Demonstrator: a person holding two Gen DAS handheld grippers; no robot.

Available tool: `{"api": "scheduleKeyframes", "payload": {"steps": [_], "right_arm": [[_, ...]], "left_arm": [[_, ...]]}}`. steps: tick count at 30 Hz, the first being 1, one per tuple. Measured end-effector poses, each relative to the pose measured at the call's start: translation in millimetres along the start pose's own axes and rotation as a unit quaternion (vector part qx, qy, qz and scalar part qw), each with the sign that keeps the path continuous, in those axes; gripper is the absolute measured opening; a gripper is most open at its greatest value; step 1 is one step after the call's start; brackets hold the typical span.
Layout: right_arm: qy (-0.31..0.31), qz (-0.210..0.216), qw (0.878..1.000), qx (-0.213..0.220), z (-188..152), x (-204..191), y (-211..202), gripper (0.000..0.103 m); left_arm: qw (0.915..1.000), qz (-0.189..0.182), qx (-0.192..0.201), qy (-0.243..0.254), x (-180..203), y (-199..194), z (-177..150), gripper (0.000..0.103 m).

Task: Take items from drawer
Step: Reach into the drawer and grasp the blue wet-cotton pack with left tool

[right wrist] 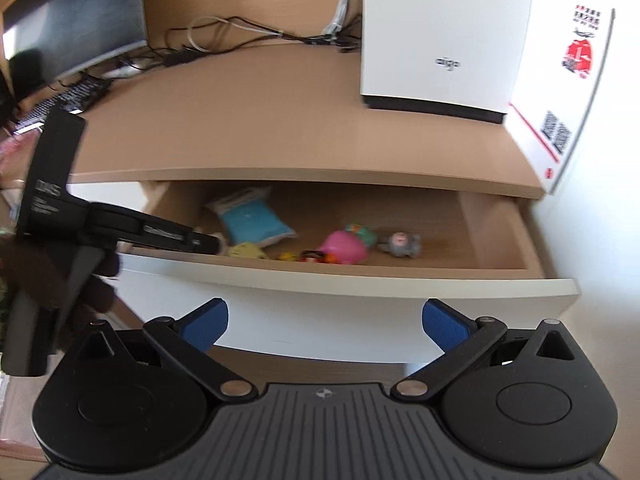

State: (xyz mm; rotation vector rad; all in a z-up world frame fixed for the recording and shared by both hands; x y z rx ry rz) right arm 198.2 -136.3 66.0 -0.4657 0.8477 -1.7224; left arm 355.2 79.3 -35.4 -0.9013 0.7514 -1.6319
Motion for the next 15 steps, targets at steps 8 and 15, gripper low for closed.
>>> {"api": "scheduleKeyframes", "payload": {"steps": [8,15], "right_arm": [[0.019,-0.044,0.999,0.007,15.4,27.5,-3.3,0.103],[0.104,-0.056,0.993,0.007,36.2,99.6,5.4,0.103]], "left_arm": [[1.0,0.0,-0.003,0.004,2.4,-7.8,-14.3,0.028],[0.9997,0.004,-0.013,-0.018,3.7,-19.0,-37.9,0.028]]}}
Point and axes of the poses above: each gripper's, at about its wrist camera, not at the fingertips, and y roughly the way its jaws point, x to its right, z to its top, the point moved 7 cm from there along y, roughly the way its jaws point, and after that the axes turned 10 degrees about z, right-handed, at the moved point
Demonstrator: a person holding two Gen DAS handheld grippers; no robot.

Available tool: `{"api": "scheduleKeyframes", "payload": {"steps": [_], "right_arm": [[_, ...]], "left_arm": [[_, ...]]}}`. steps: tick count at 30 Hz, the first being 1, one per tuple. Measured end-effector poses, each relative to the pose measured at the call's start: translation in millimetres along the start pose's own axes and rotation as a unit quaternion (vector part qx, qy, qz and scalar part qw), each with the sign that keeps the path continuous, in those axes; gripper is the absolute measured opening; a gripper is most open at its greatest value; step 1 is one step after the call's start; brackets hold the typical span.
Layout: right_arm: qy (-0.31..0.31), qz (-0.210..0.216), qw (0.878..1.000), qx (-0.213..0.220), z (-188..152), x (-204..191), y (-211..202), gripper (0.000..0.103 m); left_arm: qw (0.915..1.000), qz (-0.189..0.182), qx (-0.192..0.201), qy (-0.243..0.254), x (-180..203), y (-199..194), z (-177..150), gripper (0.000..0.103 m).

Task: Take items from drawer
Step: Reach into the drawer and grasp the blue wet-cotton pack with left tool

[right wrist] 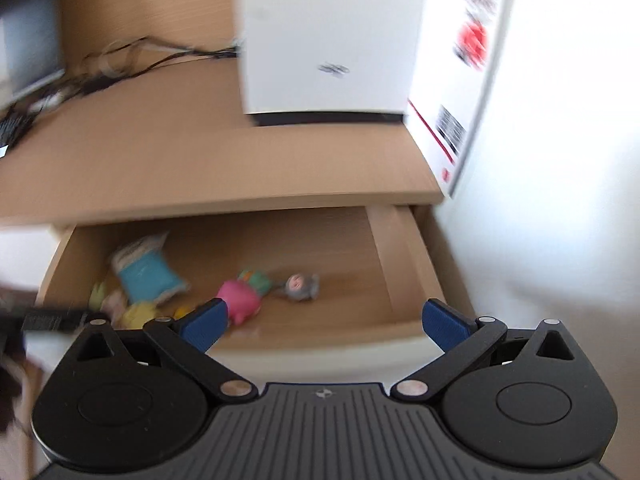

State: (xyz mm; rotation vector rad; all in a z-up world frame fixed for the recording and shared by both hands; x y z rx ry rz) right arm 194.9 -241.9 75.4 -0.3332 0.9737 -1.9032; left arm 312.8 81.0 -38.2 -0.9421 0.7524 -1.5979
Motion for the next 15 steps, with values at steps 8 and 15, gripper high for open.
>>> {"api": "scheduleKeyframes", "payload": {"steps": [8,15], "right_arm": [[0.026,0.047,0.997,-0.058,5.0,7.0,60.1,0.103],[0.009,0.077,0.989,-0.125,-33.7,-13.8,73.4,0.103]], "left_arm": [[0.9989,0.01,-0.044,-0.014,4.6,-6.6,-20.1,0.028],[0.9948,0.034,-0.094,-0.02,12.5,-13.3,-37.4,0.025]]}}
Point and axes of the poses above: each gripper's, at about its wrist camera, not at the fingertips, and y roughly the way its jaws point, x to its right, z to its top, the point moved 7 cm from there along y, roughly the way its jaws point, and after that the axes turned 10 degrees about z, right-handed, at the moved point
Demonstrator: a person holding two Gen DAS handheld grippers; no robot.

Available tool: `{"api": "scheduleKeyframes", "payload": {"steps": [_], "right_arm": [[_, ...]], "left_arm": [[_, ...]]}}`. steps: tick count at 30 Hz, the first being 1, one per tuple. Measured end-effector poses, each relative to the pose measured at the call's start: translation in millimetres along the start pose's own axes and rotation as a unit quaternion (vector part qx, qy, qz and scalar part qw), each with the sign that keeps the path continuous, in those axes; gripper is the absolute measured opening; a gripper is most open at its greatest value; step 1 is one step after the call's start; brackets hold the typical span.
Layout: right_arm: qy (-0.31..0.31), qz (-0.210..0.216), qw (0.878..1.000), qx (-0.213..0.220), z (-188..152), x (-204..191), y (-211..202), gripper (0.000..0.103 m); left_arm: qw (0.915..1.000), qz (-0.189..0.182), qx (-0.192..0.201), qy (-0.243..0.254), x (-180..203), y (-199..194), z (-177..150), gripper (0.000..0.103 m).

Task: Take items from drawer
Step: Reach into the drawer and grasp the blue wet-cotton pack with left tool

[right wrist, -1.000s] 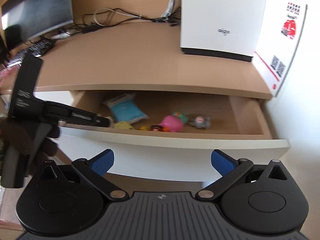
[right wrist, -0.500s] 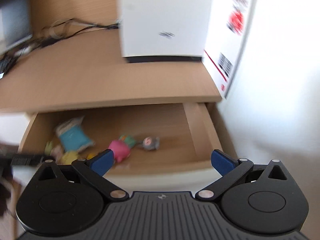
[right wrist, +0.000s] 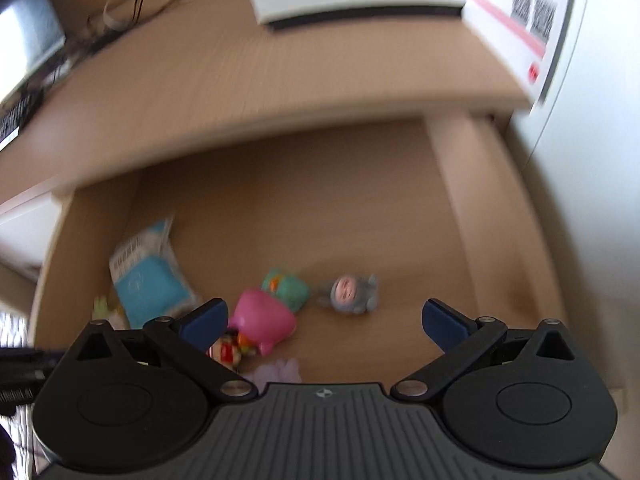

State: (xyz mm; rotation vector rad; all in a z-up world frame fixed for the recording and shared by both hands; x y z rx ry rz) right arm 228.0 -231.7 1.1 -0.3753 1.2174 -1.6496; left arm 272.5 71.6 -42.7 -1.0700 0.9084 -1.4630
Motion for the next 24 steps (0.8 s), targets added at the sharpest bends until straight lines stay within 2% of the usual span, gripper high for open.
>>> {"api": "scheduleKeyframes", "payload": {"steps": [1,3,6,8,10,11,13,15,17,19,20,21,22,23,24], "right_arm": [[-0.001,0.002,1.0,-0.007,-5.2,-1.1,2.5,0.103],[0.001,0.003,1.0,-0.015,-6.5,-2.0,6.6,0.103],[0.015,0.013,1.0,-0.019,4.1,-0.5,11.9,0.103],[0.011,0.011,1.0,-0.013,14.2,1.2,12.6,0.103],[0.002,0.008,1.0,-0.004,13.4,1.7,8.9,0.103],[-0.002,0.006,1.0,0.0,14.9,4.2,8.5,0.103],[-0.002,0.0,1.0,0.006,17.9,10.1,8.2,0.103],[0.009,0.001,1.0,0.007,20.5,16.1,9.2,0.103],[0.018,0.003,1.0,0.007,17.3,18.7,10.6,0.103],[0.025,0.005,1.0,0.003,16.8,20.4,15.0,0.103],[0.027,0.006,1.0,-0.001,16.3,20.9,17.3,0.103],[0.028,0.007,1.0,-0.003,15.9,21.1,19.4,0.103],[0.028,0.007,1.0,-0.004,15.5,20.7,21.0,0.103],[0.028,0.008,1.0,-0.004,13.0,20.6,20.1,0.103],[0.027,0.007,1.0,-0.004,13.1,20.0,20.9,0.103]], "left_arm": [[1.0,0.007,-0.001,0.002,4.5,-0.4,2.6,0.025],[0.9994,0.018,0.031,0.001,12.4,-7.8,16.8,0.025],[0.9959,0.038,0.072,-0.04,13.1,-11.5,51.0,0.028],[0.9926,0.054,0.054,-0.095,2.7,2.9,64.5,0.029],[0.9871,0.073,0.014,-0.142,-13.5,23.6,67.6,0.028],[0.985,0.073,0.004,-0.156,-16.6,31.3,68.7,0.019],[0.9839,0.069,-0.005,-0.165,-16.8,40.3,68.6,0.022],[0.986,0.061,0.006,-0.155,-7.9,43.7,76.4,0.041],[0.9893,0.055,0.007,-0.135,4.5,48.9,85.6,0.05],[0.9924,0.063,0.011,-0.105,18.5,54.3,95.1,0.056],[0.9938,0.072,0.015,-0.083,26.0,58.5,99.7,0.061],[0.9945,0.084,0.017,-0.061,32.8,63.3,103.1,0.072],[0.9945,0.095,0.013,-0.043,38.1,69.6,105.1,0.076],[0.9943,0.1,0.001,-0.037,40.9,77.9,105.0,0.076],[0.9938,0.102,-0.02,-0.039,41.7,87.7,102.9,0.07]]}}
Point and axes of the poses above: each gripper's, at about its wrist camera, not at the fingertips, and y roughly the way its jaws point, x to its right, z to its top, the point moved 7 cm from there along y, roughly the way its jaws point, and after that the axes turned 10 degrees about z, right-handed, at the moved point
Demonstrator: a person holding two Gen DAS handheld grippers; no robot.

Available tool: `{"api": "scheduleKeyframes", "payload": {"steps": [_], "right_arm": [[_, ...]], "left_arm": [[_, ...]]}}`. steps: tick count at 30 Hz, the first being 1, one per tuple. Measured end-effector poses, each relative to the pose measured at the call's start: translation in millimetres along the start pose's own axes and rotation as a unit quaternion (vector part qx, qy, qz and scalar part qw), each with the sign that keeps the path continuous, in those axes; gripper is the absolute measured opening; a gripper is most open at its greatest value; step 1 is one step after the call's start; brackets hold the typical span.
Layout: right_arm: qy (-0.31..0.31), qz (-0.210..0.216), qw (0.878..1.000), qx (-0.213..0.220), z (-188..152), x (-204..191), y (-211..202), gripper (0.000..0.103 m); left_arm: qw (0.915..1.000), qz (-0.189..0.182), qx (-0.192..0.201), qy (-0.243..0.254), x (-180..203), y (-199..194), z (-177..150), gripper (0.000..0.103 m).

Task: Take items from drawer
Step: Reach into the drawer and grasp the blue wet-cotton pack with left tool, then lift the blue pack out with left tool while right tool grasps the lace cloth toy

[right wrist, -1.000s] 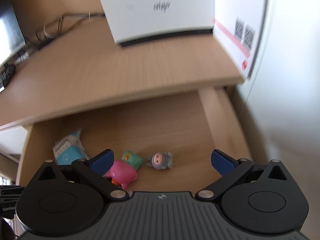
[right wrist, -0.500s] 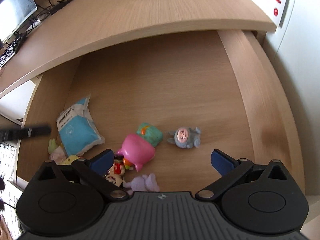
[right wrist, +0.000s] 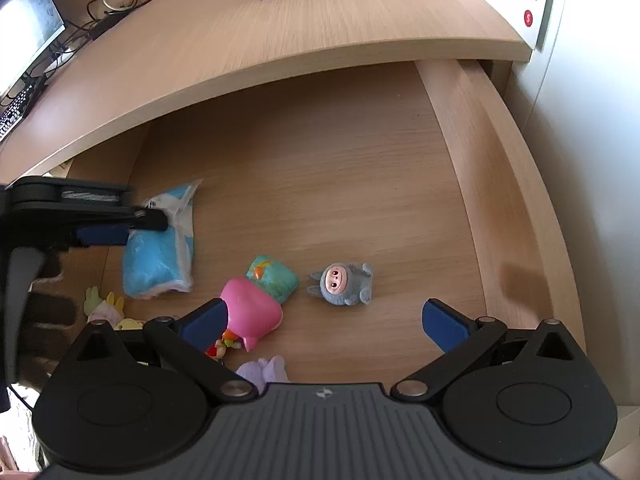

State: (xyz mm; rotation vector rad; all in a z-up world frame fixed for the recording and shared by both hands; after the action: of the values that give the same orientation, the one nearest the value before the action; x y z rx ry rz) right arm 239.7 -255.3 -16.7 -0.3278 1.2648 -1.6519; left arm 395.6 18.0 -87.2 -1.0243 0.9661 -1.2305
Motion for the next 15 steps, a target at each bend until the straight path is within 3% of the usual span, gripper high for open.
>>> {"api": "scheduleKeyframes", "payload": {"steps": [1,4,6,9,12,15], "right_arm": [[0.0,-0.001,1.0,0.0,-0.4,0.2,0.2,0.103],[-0.002,-0.001,1.0,0.0,0.8,-1.4,1.8,0.103],[-0.003,0.002,1.0,-0.006,-1.4,3.0,1.4,0.103],[0.003,0.001,1.0,-0.011,0.3,3.2,3.3,0.103],[-0.004,0.008,1.0,-0.019,5.3,-0.6,4.7,0.103],[-0.024,0.033,0.999,-0.036,14.2,-19.4,9.3,0.103]], "left_arm": [[0.9997,0.0,-0.021,-0.007,1.2,8.9,-2.8,0.071],[1.0,0.005,-0.003,0.002,8.0,12.3,-3.1,0.073],[0.9999,0.009,0.006,0.01,9.7,13.5,-1.7,0.061],[0.9998,-0.004,-0.004,0.018,8.5,14.6,-1.1,0.056],[0.9993,-0.034,-0.017,0.006,0.0,2.1,-3.7,0.055],[0.9966,-0.077,0.024,0.017,-16.4,-33.5,-1.4,0.055]]}}
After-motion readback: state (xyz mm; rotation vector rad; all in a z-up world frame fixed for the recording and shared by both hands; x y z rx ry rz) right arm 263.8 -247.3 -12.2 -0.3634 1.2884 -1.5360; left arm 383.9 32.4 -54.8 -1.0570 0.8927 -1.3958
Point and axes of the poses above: each gripper's, at about its wrist camera, not at the fingertips, and y roughly the way its jaws point, x to its right, z to its top, the point moved 7 cm from there along y, roughly the way its jaws point, and after that the axes turned 10 degrees about z, right-handed, at the moved point
